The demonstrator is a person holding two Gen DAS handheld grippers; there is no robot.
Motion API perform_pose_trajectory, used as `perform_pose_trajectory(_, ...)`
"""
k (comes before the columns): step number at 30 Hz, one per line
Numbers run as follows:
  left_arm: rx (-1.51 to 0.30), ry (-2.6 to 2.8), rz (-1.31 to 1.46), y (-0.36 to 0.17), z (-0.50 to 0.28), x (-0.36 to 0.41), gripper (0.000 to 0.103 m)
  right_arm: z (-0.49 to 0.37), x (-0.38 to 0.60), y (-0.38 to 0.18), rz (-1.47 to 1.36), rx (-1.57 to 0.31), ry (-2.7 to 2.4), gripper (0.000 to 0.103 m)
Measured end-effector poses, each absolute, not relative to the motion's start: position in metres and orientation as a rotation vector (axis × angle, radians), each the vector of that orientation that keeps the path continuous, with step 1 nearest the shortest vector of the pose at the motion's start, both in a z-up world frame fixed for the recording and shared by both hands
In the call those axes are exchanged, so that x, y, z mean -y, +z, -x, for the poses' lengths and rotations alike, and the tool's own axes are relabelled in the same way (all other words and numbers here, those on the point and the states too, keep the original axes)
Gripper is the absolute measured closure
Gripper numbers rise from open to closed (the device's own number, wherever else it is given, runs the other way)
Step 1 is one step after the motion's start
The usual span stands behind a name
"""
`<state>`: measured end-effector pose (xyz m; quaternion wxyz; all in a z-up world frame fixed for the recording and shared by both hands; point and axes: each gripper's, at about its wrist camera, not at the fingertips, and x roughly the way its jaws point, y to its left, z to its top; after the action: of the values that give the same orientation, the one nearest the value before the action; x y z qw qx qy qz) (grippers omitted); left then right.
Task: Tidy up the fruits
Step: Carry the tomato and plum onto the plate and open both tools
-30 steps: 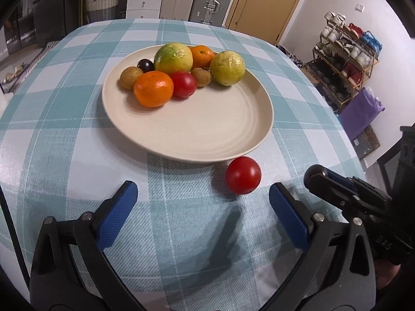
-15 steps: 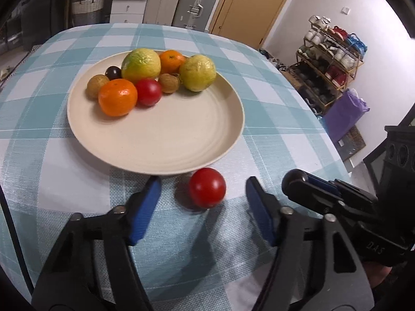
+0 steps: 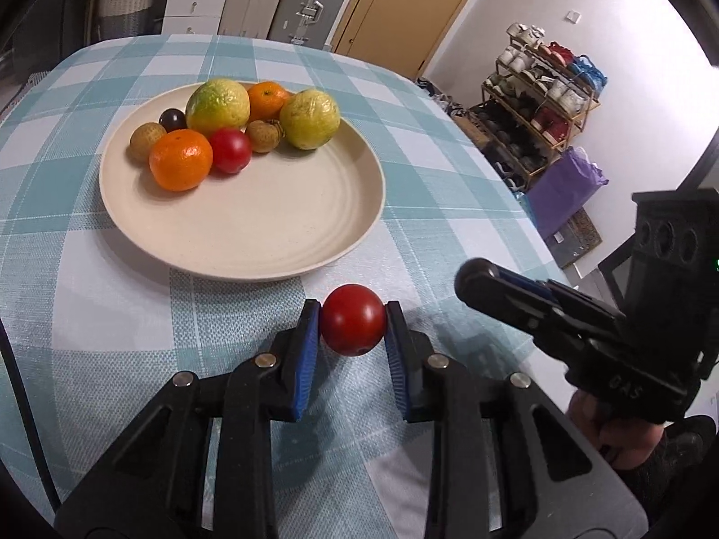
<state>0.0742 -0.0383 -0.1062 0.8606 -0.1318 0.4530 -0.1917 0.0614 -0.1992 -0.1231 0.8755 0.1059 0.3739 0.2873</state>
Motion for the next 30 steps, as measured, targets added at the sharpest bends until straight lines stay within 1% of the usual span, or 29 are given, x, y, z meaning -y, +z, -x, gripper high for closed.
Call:
perform_pose_trajectory(13, -0.827, -0.352, 0.342, -0.070, -0.071, -0.027, 0.078, -0.076, 0.169, -0.106, -0.180, -0.763, 0.623, 0.078)
perform_pose_trajectory(21, -0.819, -0.277, 0.379, -0.072, -0.090, -0.070, 0.078, -0.095, 0.133, -0.099, -0.138, -0.763, 0.672, 0.078)
perform_pose_trajectory(30, -0.844, -0.267, 0.379, -0.083, -0.120, -0.085, 0.078, -0.119, 0.090, -0.102, -0.099, -0.792, 0.721, 0.078)
